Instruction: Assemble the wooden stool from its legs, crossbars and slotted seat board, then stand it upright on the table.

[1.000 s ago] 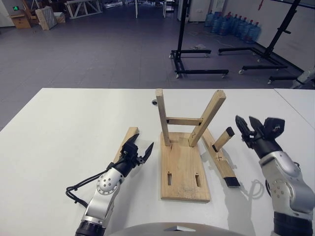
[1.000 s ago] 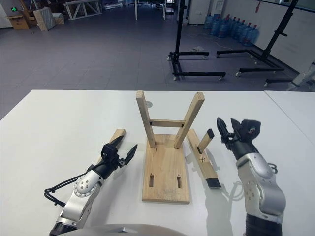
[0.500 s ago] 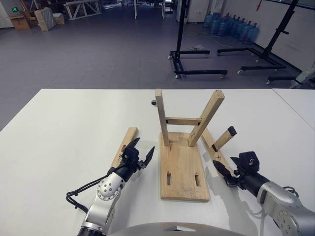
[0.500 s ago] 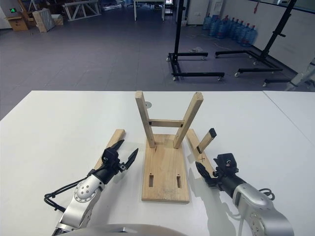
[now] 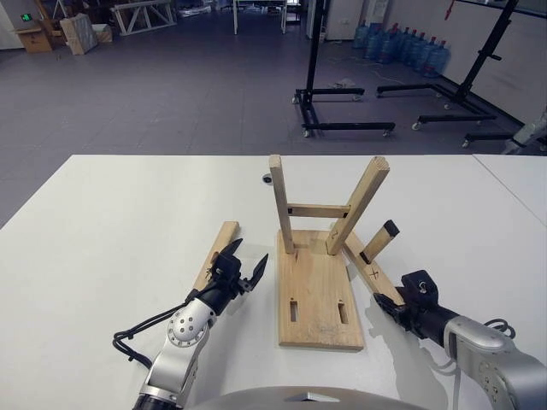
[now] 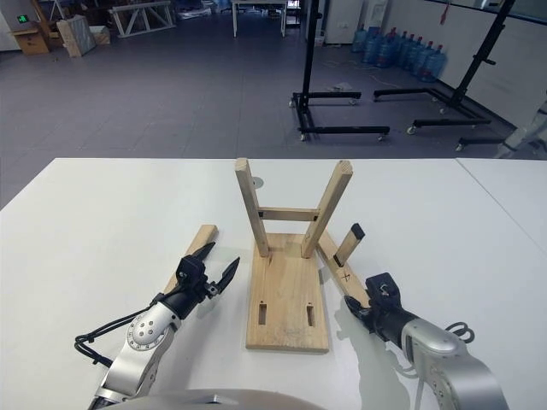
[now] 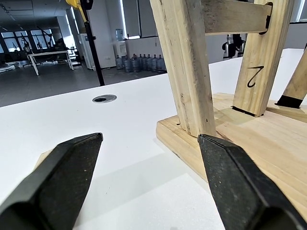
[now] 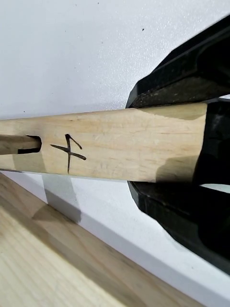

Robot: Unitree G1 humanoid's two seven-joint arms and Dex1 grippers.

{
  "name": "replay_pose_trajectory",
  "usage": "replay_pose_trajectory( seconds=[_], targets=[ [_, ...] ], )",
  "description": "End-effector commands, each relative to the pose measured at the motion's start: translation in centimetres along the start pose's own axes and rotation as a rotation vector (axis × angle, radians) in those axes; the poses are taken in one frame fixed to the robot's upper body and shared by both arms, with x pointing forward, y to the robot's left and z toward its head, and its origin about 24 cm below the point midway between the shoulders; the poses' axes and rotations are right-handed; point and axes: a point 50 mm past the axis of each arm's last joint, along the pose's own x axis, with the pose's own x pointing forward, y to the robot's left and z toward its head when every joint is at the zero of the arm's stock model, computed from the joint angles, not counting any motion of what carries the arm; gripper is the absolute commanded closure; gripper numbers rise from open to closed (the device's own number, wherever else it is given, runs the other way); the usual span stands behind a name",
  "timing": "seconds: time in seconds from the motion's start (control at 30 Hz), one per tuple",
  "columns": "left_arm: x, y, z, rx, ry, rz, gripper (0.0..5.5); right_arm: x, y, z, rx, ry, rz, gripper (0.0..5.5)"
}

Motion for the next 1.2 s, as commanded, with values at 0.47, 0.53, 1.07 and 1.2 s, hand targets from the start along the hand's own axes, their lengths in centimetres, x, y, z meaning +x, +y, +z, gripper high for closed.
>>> replay_pose_trajectory(
  seconds=[0.47,0.53,1.07,1.2],
  targets=[
    [2.2,3.2,2.9,-0.132,-0.149,-0.035,1.85,2.3,-3.5,6.9,0.492,-0.877,0.209,3.45],
    [2.3,3.5,3.3,-0.170,-0.170,-0.047,1.85,1.8,-3.7,7.8,0.515,-0.968,0.273,3.45],
    [0.5,4.0,7.5,-0.558,-0.249,-0.526,1.85,-3.6,3.6,11.6,0.375,-0.934,1.138,3.45],
    [-1.6,4.6,10.4,-0.843,-0.349,-0.794,1.85,-2.3,5.1,10.1,0.315,-0.790,1.198,3.45]
  ],
)
